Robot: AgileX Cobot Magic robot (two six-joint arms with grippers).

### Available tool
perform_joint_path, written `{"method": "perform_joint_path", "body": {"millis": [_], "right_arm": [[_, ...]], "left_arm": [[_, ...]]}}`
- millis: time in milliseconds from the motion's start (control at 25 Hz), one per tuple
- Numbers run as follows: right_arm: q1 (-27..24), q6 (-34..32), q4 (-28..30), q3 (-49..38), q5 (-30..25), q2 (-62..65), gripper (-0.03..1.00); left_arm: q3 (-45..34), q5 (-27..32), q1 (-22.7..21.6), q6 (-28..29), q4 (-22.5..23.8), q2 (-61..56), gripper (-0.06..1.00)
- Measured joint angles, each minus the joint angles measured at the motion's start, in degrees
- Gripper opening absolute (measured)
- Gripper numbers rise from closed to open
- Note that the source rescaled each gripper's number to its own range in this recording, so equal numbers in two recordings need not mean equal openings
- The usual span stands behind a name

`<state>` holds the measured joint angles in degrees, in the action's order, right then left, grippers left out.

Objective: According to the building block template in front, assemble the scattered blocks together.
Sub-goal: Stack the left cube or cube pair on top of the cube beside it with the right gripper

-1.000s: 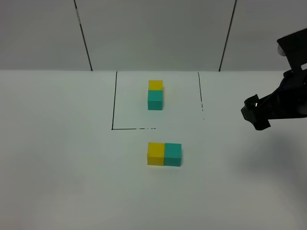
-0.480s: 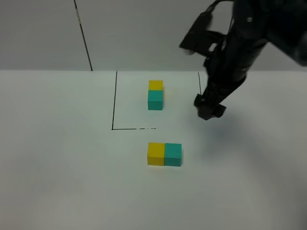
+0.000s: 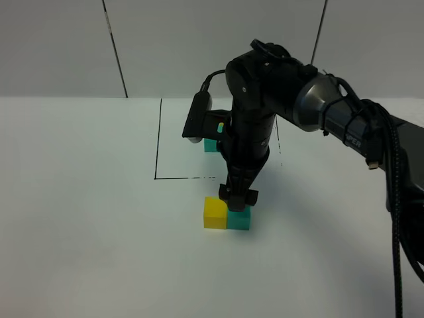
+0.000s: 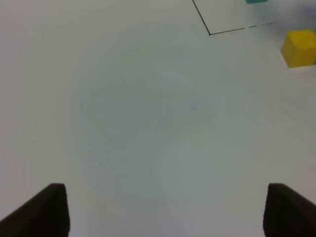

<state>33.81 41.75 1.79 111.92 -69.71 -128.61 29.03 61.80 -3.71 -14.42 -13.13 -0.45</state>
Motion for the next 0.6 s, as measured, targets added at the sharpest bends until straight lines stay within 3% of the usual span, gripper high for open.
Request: {"method": "perform_joint_path", "body": {"millis": [320, 600], "right_arm": [[2.2, 1.3, -1.1, 0.0, 0.7, -3.4, 1.00], [2.4, 2.0, -1.8, 0.0, 5.2, -4.7, 1.00]], "left_arm": [[0.0, 0.0, 0.0, 0.0, 0.0, 0.0, 0.91], [0.0, 0.0, 0.0, 0.0, 0.0, 0.0, 0.91]]}}
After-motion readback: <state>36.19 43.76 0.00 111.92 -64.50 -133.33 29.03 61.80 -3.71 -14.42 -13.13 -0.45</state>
